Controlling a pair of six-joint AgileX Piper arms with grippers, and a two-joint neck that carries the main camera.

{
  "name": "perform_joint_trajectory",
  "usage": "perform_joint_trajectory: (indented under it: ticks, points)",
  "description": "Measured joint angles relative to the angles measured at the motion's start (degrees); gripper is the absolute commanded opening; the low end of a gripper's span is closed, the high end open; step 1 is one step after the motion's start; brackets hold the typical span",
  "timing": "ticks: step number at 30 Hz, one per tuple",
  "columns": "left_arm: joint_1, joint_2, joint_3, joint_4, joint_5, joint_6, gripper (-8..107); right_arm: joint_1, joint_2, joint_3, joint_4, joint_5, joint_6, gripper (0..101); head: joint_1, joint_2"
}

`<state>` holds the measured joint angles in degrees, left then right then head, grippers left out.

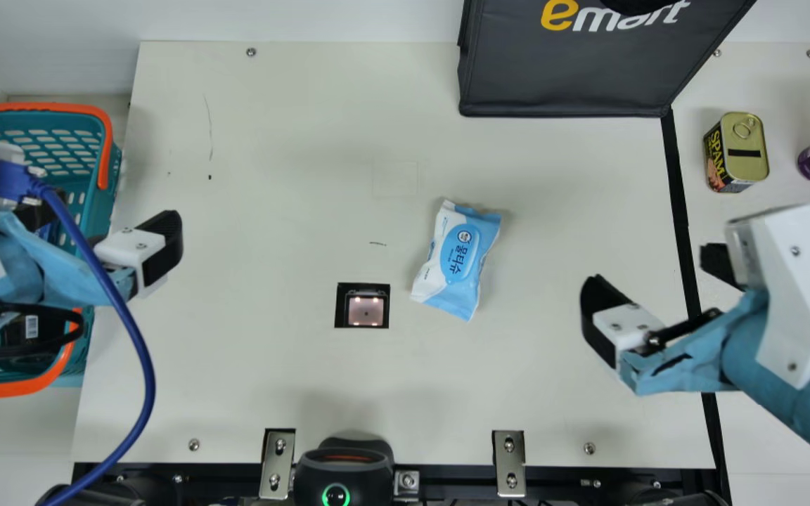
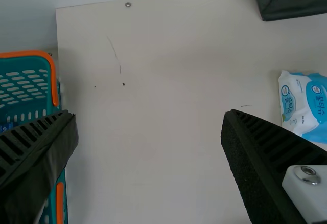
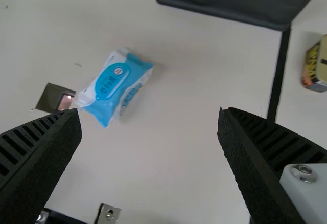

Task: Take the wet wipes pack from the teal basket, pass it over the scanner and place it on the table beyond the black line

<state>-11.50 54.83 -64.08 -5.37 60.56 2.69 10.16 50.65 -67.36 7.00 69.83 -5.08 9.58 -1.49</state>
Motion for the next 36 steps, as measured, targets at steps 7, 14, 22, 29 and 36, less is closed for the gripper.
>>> perform_joint_trajectory:
  ticks: [7,14,22,29,36]
  points:
    - [0.0,0.0,0.0,0.0,0.0,0.0,90,0.9,7.2,0.5,4.1,-2.4,0.7,95,0.0,0.0]
    - [0.0,0.0,0.0,0.0,0.0,0.0,90,4.6,15.1,0.3,3.1,-5.1,5.1,95,0.0,0.0]
    - [0.0,0.0,0.0,0.0,0.0,0.0,90,11.2,23.9,-1.5,-1.3,-8.6,14.5,95,0.0,0.0]
    - [0.0,0.0,0.0,0.0,0.0,0.0,90,16.9,30.9,-3.9,-5.0,-10.0,22.5,95,0.0,0.0]
    - [0.0,0.0,0.0,0.0,0.0,0.0,90,21.8,37.9,-6.9,-9.9,-10.0,31.4,95,0.0,0.0]
